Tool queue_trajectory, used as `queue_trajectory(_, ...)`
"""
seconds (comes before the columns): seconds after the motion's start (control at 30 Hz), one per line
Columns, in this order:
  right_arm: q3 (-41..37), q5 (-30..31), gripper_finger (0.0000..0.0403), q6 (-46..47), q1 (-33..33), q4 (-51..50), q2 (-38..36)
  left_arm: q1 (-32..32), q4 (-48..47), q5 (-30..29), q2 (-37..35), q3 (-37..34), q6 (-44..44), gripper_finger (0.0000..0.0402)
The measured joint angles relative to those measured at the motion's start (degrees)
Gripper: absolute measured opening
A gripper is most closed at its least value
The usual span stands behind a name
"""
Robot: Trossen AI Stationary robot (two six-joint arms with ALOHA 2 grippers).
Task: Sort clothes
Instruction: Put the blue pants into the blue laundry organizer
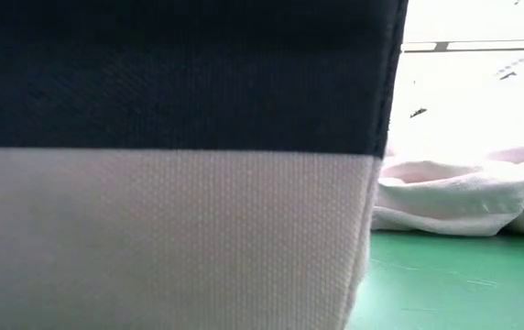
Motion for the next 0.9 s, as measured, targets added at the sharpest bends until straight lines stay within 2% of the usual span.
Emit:
queue_trajectory(0.23, 0.9, 1.6, 0.0012, 1.2, -0.2, -0.5, -2.3, 0.2, 2.4, 3.7, -0.3, -6.1, -5.7, 0.0000)
queue_trajectory(0.57, 6.0, 5.8, 0.0012, -0.3, -0.4, -12.5, -9.0, 0.7, -1.1, 5.6, -0.3, -6.4, -9.0, 0.0000)
queue_trajectory(0.8, 9.8, 5.6, 0.0013, -0.4, -0.3, -22.5, -12.8, 0.8, -1.7, 6.8, -0.3, -6.4, -10.2, 0.0000)
queue_trajectory(0.9, 10.6, 5.2, 0.0013, -0.3, 0.5, -22.5, -14.3, 1.0, -1.6, 5.0, -0.3, -6.4, -10.9, 0.0000)
